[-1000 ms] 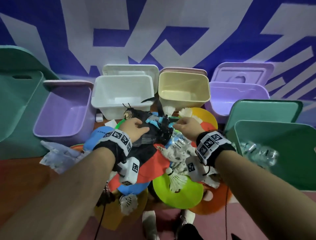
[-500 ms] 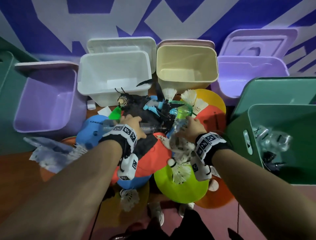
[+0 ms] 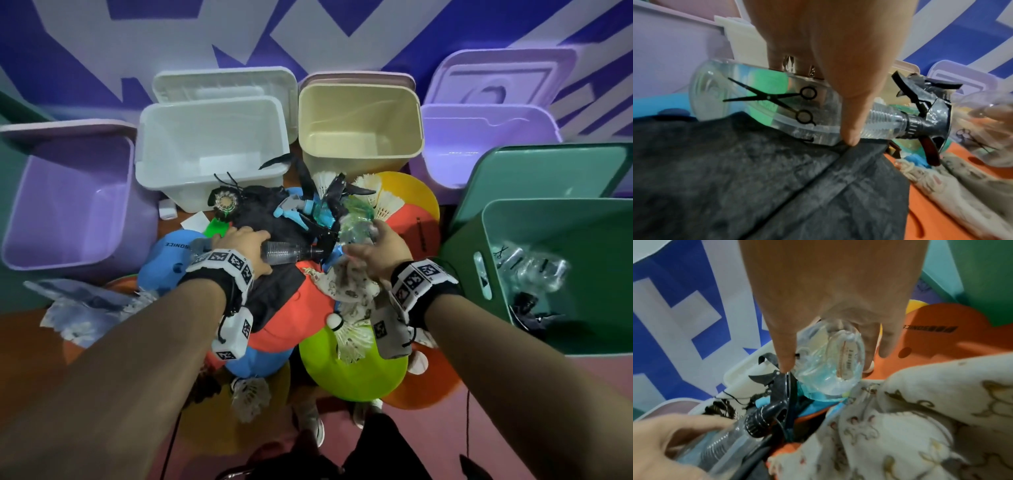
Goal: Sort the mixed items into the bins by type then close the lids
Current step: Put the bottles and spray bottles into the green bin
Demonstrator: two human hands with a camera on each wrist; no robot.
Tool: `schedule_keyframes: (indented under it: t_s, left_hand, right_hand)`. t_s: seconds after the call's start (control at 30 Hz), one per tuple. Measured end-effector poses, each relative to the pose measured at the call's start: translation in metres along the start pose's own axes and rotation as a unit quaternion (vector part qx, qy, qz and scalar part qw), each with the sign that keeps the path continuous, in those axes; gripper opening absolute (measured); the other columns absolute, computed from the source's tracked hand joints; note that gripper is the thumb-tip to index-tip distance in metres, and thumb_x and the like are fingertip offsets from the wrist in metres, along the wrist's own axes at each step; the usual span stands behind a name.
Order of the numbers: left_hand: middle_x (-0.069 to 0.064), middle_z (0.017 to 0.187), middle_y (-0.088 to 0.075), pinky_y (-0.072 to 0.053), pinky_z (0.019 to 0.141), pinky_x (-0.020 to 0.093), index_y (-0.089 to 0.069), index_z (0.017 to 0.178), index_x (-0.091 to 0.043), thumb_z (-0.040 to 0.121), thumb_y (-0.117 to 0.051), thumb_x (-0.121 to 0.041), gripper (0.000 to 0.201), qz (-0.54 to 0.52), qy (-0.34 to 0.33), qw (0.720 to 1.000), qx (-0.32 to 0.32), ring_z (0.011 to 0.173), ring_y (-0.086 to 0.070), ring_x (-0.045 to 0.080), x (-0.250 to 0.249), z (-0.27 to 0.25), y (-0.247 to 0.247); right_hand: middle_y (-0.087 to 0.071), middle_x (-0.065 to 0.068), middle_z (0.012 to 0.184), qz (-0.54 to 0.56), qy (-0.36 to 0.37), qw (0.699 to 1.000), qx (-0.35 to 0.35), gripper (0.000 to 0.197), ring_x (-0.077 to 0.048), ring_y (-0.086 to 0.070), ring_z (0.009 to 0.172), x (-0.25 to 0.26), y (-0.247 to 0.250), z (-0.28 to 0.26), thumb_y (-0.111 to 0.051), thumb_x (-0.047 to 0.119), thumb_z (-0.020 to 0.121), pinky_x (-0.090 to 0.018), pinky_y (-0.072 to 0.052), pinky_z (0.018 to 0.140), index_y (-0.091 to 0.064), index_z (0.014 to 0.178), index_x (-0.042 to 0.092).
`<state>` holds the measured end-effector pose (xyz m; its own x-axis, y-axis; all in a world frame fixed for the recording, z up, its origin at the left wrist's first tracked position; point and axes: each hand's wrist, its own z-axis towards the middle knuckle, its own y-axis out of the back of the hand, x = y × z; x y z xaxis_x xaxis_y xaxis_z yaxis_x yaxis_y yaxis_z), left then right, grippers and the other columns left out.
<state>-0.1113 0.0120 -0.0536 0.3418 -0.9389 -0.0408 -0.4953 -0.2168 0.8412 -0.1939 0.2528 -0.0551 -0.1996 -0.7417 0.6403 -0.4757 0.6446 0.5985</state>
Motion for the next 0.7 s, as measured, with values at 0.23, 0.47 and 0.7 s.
schedule_keyframes:
  t_s: [0.23, 0.47, 0.7]
  left_hand:
    - [-0.002, 0.107, -0.067, -0.049, 0.084, 0.03, -0.06, 0.115, -0.034, 0.073, -0.074, -0.049, 0.047, -0.167, -0.01, 0.983, -0.075, 0.097, -0.061, 0.022, 0.009, -0.017, 0.02]
    - [-0.006, 0.096, -0.071, -0.05, 0.09, 0.032, -0.068, 0.106, -0.031, 0.072, -0.078, -0.044, 0.038, -0.347, -0.051, 0.926, -0.142, 0.092, -0.065, 0.016, -0.009, -0.042, 0.059]
    - [-0.006, 0.097, -0.071, -0.048, 0.085, 0.029, -0.068, 0.099, -0.03, 0.076, -0.073, -0.048, 0.03, -0.442, -0.142, 0.867, -0.179, 0.095, -0.064, 0.015, -0.06, -0.063, 0.121]
  right_hand:
    - [-0.051, -0.006, 0.14, 0.109, 0.032, 0.993, -0.028, 0.087, -0.023, -0.052, 0.124, 0.016, 0.015, -0.015, -0.079, 0.04, 0.071, -0.026, -0.042, 0.09, -0.037, 0.143, 0.014]
    - [-0.053, -0.006, 0.136, 0.129, 0.095, 0.984, -0.072, 0.076, -0.021, -0.05, 0.125, 0.039, 0.042, -0.041, -0.077, 0.036, 0.075, -0.022, -0.037, 0.091, -0.043, 0.138, 0.01]
    - [-0.05, -0.007, 0.139, 0.186, 0.142, 0.962, -0.137, 0.079, -0.019, -0.049, 0.124, 0.06, 0.101, -0.074, -0.079, 0.038, 0.071, -0.027, -0.036, 0.097, -0.045, 0.137, 0.009]
